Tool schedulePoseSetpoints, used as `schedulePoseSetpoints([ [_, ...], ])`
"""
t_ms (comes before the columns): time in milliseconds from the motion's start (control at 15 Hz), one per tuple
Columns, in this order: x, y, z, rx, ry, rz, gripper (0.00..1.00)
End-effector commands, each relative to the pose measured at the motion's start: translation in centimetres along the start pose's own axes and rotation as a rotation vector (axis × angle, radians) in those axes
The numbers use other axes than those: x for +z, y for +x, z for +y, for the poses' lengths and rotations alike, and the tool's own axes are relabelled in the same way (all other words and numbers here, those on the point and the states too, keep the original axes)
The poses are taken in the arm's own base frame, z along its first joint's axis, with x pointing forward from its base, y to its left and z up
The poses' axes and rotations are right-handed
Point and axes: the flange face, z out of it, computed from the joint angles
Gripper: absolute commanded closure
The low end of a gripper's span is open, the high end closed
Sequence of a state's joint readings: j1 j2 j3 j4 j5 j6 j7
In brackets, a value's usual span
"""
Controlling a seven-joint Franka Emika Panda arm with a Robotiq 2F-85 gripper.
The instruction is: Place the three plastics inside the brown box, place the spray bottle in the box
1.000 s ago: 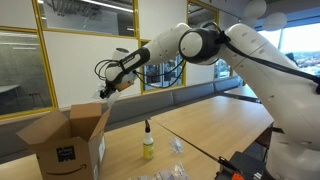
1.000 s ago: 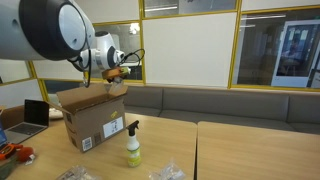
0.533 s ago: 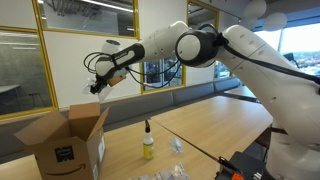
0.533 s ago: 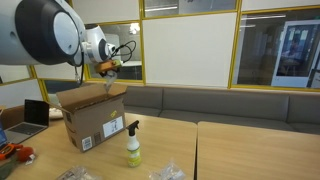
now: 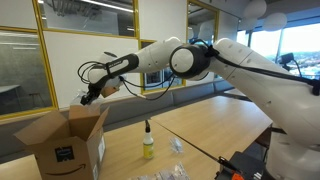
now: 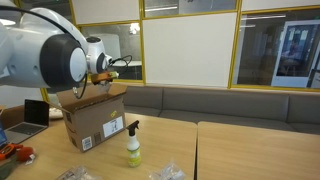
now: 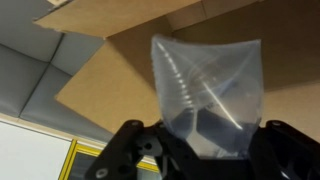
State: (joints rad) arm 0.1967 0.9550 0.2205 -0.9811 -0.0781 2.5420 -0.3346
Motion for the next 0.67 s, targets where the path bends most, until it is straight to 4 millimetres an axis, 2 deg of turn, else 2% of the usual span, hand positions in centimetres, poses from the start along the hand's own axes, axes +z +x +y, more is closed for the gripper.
schedulePoseSetpoints([
  [0,3.4,-1.0,0.4,0.02,0.118,0.031,0.87],
  [200,6.3,-2.8,-0.1,0.028,0.193,0.001,0.86],
  [600,10.6,-6.2,-2.9,-0.035,0.301,-0.169,0.86],
])
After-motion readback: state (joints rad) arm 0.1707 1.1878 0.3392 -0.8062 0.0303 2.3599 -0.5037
